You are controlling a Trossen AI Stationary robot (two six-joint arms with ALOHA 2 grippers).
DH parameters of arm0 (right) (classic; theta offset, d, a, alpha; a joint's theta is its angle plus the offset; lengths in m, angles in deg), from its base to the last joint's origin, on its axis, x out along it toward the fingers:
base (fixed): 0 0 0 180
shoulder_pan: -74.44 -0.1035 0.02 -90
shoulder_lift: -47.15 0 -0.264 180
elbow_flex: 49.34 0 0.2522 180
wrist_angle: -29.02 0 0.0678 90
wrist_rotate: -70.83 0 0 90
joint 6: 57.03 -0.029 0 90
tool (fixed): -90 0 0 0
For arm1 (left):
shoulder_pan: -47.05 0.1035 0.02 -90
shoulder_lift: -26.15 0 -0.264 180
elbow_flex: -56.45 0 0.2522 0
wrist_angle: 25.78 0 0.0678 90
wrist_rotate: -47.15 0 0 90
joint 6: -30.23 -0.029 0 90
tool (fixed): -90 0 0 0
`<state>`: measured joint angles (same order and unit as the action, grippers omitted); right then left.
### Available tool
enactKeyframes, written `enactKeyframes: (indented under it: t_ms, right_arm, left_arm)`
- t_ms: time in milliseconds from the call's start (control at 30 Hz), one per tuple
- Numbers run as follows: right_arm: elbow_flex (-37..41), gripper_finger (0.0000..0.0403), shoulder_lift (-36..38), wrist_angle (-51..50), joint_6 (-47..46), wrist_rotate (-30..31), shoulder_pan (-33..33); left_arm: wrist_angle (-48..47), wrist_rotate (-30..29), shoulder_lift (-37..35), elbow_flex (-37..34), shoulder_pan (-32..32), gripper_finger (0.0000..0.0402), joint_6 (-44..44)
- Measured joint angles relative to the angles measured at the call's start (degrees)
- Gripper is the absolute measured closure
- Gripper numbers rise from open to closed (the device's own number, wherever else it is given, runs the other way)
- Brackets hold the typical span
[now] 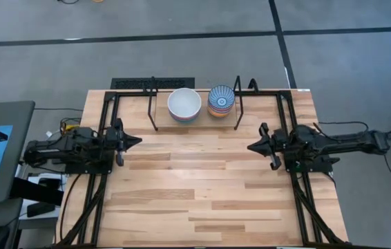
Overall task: Place and stack bowls onto a shelf
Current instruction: Return to Home Position
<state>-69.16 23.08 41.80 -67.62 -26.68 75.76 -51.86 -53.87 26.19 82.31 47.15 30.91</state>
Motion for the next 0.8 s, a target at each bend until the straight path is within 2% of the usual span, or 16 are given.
enactKeyframes:
  t_ms: [400,633,800]
  right_arm:
    - [0.06,0.0384,15.53,-16.79,0.62,1.37,-1.99]
    - [4.70,0.0384,24.03,-16.49,0.53,2.95,-1.99]
    - [5.57,0.0384,23.37,-16.37,-0.22,3.95,-1.96]
  left_arm:
    - [-0.38,1.60,0.02,0.37,0.00,0.0401,-0.17]
    - [1.42,3.03,0.02,-1.97,0.00,0.0401,0.11]
    - [8.30,3.14,0.04,-6.41,0.00,0.0401,1.95]
